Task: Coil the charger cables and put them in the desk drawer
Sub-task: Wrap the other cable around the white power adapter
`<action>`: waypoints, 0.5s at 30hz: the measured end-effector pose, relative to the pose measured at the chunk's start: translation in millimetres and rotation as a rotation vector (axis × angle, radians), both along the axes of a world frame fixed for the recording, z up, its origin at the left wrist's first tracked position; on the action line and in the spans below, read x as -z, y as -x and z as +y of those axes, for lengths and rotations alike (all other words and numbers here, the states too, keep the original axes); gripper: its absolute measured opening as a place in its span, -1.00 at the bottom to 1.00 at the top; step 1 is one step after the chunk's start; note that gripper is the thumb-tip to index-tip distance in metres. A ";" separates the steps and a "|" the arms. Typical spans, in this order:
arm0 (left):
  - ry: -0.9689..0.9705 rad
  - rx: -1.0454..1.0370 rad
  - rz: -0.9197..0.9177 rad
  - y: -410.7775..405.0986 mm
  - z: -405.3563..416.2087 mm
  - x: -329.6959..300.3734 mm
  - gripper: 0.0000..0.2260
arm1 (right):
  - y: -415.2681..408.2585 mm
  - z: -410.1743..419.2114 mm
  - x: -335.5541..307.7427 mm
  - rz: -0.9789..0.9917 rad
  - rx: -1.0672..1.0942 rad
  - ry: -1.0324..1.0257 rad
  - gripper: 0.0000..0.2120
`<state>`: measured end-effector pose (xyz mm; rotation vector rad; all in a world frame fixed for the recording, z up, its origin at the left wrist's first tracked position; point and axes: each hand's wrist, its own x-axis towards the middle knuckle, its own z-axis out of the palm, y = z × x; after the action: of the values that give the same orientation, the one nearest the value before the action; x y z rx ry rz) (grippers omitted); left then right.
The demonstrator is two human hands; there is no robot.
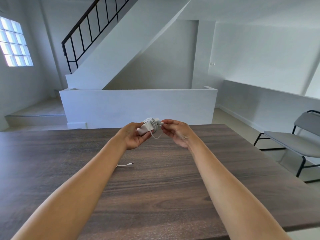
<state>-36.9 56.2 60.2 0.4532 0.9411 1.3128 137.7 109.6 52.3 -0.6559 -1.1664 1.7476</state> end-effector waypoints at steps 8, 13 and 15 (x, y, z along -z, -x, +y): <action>-0.010 -0.031 0.035 -3.0 1.6 -8.5 -0.78 | 4.7 -5.2 8.1 0.173 -0.034 0.245 -0.86; 0.019 -0.024 0.104 -0.1 2.8 -7.3 -0.73 | 5.9 -5.0 7.2 0.037 0.060 0.064 -0.83; 0.022 -0.025 0.119 0.0 3.0 -8.1 -0.76 | 5.6 -4.7 7.3 -0.027 0.088 -0.015 -0.82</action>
<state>-36.9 59.2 68.3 0.5079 1.0623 1.3081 132.1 104.8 45.0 -0.7140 -1.1509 1.6592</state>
